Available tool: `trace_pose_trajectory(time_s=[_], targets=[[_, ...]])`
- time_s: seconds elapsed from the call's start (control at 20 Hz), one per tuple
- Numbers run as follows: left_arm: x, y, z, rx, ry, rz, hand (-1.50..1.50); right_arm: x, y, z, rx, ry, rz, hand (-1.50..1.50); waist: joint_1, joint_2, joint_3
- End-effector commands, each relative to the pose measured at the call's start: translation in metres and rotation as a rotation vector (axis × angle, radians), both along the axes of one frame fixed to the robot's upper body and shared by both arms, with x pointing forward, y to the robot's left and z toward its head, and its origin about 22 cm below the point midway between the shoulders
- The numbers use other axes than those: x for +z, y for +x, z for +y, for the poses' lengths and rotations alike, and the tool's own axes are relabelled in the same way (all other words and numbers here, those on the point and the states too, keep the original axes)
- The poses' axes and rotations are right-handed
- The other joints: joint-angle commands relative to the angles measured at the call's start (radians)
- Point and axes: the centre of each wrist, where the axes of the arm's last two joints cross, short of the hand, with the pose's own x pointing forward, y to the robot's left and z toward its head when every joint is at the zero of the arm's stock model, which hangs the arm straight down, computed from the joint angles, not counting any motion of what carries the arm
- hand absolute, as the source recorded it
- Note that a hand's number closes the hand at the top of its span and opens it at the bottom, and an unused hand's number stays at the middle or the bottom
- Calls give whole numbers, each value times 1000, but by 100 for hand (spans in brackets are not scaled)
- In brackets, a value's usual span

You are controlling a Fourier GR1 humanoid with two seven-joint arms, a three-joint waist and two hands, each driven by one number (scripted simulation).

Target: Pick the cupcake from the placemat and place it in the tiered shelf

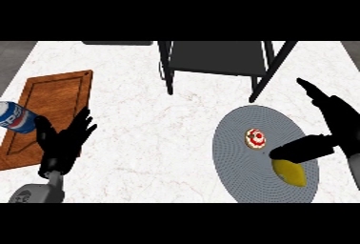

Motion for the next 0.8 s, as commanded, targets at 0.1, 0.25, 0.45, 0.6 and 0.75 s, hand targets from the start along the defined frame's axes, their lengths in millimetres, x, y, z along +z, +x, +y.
trace_pose_trajectory(time_s=[0.1, 0.25, 0.45, 0.6, 0.75], targets=[[-21, -6, -8, 22, 0, 58, 0, 1, 15, 37, -7, -74, 101, -150, -9, 5, -8], [-15, 1, -8, 15, 2, 56, 0, -12, 12, 24, -27, -115, 146, -150, -20, 4, -7], [-24, -6, 6, 34, 4, 61, 0, -33, 9, 22, -67, -145, 134, -150, -22, 5, -7], [0, 4, 6, 31, -8, 52, 0, -52, -1, 51, -56, -164, 136, -150, -19, 3, -7], [-14, -11, -8, 21, -1, 74, 0, -45, 5, 36, -77, -161, 129, -150, -19, 3, -7]])
